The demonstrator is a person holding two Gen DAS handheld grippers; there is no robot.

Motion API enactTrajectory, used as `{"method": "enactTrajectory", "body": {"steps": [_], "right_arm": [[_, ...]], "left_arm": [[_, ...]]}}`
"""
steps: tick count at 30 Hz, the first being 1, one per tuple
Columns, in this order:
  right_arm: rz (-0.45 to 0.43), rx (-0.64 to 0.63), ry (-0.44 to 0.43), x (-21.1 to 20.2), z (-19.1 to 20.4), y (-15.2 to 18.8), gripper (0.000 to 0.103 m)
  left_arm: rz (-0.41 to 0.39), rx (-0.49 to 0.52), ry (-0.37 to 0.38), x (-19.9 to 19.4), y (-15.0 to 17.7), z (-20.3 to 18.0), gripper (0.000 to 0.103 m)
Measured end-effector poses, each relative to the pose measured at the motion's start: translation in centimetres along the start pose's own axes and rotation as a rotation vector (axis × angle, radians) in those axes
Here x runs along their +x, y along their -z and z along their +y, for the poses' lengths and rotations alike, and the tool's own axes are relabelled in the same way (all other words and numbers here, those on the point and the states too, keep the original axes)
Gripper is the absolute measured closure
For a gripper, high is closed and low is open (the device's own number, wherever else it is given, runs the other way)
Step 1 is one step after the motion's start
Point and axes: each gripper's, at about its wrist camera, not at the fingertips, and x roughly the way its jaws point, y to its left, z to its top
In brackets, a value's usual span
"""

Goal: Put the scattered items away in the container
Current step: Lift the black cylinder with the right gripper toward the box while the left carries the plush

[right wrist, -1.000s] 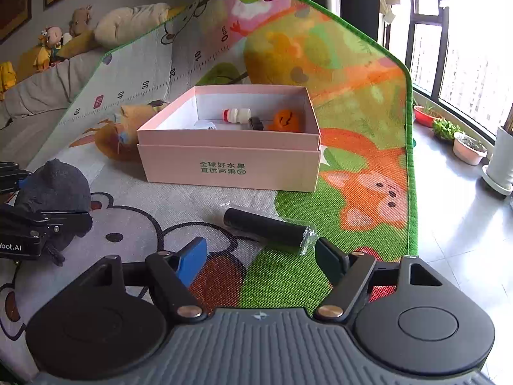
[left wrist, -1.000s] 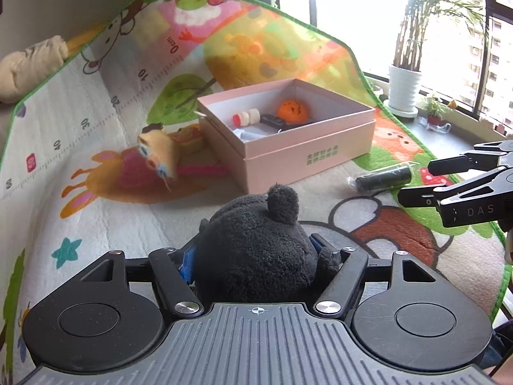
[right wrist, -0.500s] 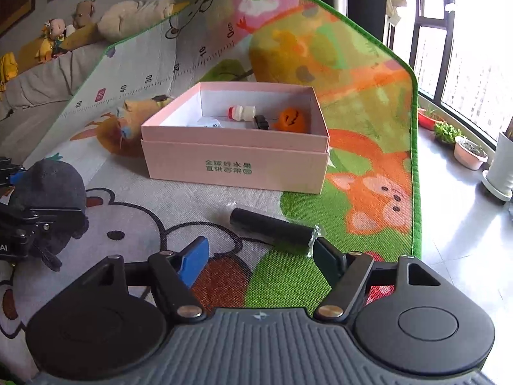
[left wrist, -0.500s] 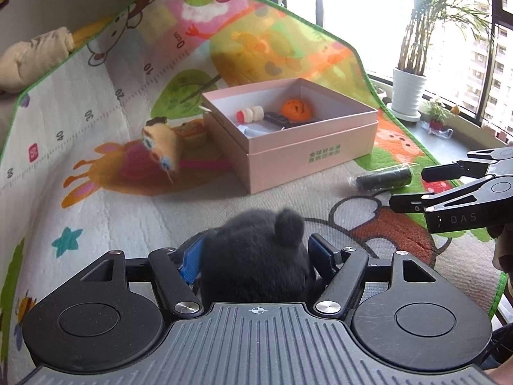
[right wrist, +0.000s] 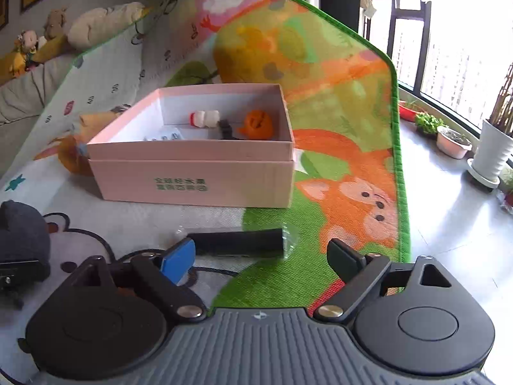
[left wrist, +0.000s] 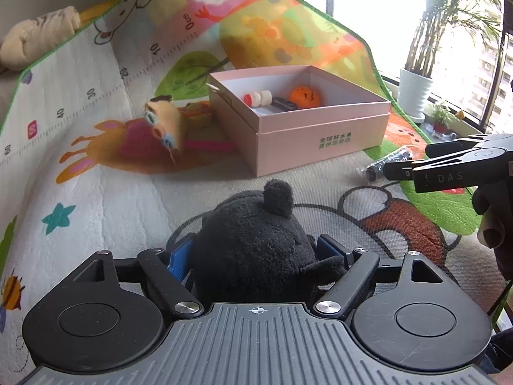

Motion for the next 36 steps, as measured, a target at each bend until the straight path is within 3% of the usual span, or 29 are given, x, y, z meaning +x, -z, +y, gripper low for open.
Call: {"method": "enactTrajectory", "body": {"steps": [3,7,9,24,33,36], "right_arm": [[-0.004,-0.08,0.019,0.9,1.3,-0.4,0.004],[0.039,-0.093,0.005,2.5,1.1,-1.1,0.005],[0.053,-0.094,-0.012,2.7,1.2,-1.2,0.021],[-0.003,-0.128,-0.094,-3.0,2.5,0.1,0.022],[-0.006,-0.129,-0.121,-4.1,2.8,0.7,0.022],[-0.002,-0.132,-0.137,-4.6,3.0,1.0,0.022]], "left_arm": [[0.003,-0.002,-0.001,-0.1,0.1,0.1,0.014],[-0.001,-0.015,0.001,-0.4,0.1,0.2,0.011],[-0.006,-0.016,0.005,-0.6,0.1,0.2,0.009],[0.008,-0.017,-0.028,0.4,-0.2,-0.1,0.008],[0.011,0.02,-0.04,0.9,-0.2,-0.8,0.018],[0.008,0.028,-0.045,0.8,-0.4,-0.8,0.026]]}}
